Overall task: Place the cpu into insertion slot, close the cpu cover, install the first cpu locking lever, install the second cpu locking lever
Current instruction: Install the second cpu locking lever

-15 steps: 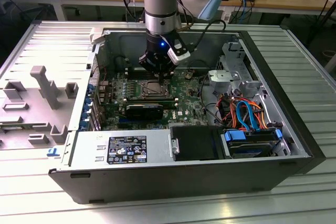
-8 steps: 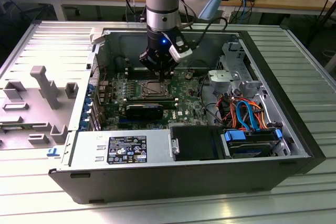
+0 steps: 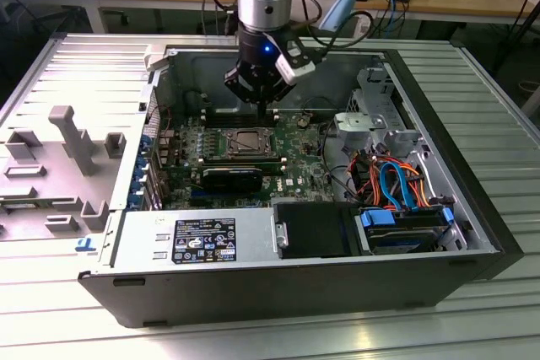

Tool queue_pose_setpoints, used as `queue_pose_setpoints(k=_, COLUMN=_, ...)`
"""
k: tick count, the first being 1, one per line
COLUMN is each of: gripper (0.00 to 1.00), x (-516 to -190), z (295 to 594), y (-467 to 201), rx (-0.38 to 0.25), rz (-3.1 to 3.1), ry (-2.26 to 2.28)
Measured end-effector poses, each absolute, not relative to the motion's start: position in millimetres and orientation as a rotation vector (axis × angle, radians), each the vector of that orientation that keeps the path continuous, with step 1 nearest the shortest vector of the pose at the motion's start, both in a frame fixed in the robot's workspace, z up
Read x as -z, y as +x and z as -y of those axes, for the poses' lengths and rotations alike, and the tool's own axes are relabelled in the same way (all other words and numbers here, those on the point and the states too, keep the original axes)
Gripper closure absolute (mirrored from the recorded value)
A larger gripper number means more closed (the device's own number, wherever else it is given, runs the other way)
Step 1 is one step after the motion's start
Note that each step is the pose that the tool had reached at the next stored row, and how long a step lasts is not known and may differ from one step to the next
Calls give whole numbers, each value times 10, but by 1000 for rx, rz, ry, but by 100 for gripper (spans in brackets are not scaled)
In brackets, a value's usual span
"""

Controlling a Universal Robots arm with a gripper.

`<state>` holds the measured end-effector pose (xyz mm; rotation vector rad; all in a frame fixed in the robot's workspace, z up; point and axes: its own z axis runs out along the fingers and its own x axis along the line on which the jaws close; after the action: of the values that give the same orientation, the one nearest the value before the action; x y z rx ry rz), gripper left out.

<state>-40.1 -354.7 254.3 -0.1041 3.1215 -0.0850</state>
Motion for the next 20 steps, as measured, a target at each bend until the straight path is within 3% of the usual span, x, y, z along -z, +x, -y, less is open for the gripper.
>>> queue_pose_setpoints(k=6, gripper=89, x=-2542, z=3790, y=-401, rx=86, rz=-3122, ry=-104)
queue_pose_setpoints(k=20, gripper=89, x=-2599, z=3845, y=-401, rx=88, rz=-3123, ry=-104)
